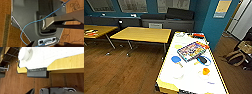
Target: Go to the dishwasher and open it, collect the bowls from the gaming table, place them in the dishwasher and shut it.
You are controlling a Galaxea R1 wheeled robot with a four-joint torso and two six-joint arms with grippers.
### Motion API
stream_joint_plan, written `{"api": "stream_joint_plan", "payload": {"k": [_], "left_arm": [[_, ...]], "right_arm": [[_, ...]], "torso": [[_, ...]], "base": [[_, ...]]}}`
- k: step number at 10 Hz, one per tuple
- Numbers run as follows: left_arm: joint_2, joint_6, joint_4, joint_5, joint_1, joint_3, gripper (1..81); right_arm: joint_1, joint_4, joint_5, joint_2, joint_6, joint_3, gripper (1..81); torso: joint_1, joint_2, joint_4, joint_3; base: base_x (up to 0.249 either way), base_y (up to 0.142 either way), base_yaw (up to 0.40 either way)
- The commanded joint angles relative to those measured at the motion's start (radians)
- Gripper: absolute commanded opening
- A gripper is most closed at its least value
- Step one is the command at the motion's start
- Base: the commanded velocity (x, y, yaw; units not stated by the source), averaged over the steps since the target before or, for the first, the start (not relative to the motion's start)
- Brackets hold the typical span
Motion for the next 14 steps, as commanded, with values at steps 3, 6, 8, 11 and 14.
{"api": "stream_joint_plan", "payload": {"k": [3, 6, 8, 11, 14], "left_arm": [[-0.004, -0.001, 0.000, 0.061, -0.008, 0.005, 81.1], [-0.004, -0.003, 0.000, 0.061, -0.011, 0.005, 81.1], [-0.004, -0.003, 0.000, 0.061, -0.011, 0.005, 81.1], [-0.004, -0.003, 0.000, 0.061, -0.012, 0.005, 81.1], [-0.003, -0.003, 0.000, 0.061, -0.014, 0.005, 81.1]], "right_arm": [[0.381, 0.085, -0.355, -0.075, 0.145, -0.204, 81.1], [0.468, 0.080, -0.434, -0.017, 0.178, -0.302, 81.1], [0.488, 0.079, -0.445, 0.048, 0.196, -0.382, 81.1], [0.537, 0.083, -0.482, 0.114, 0.201, -0.485, 81.1], [0.594, 0.086, -0.480, 0.143, 0.253, -0.511, 81.1]], "torso": [[0.000, 0.001, 0.000, -0.007], [0.001, 0.001, 0.000, -0.008], [0.001, 0.001, 0.000, -0.065], [0.001, 0.002, 0.000, -0.129], [0.001, 0.002, 0.000, -0.111]], "base": [[0.000, 0.000, 0.000], [0.000, 0.000, 0.000], [0.000, 0.000, 0.000], [0.000, 0.000, 0.000], [0.000, 0.000, 0.000]]}}
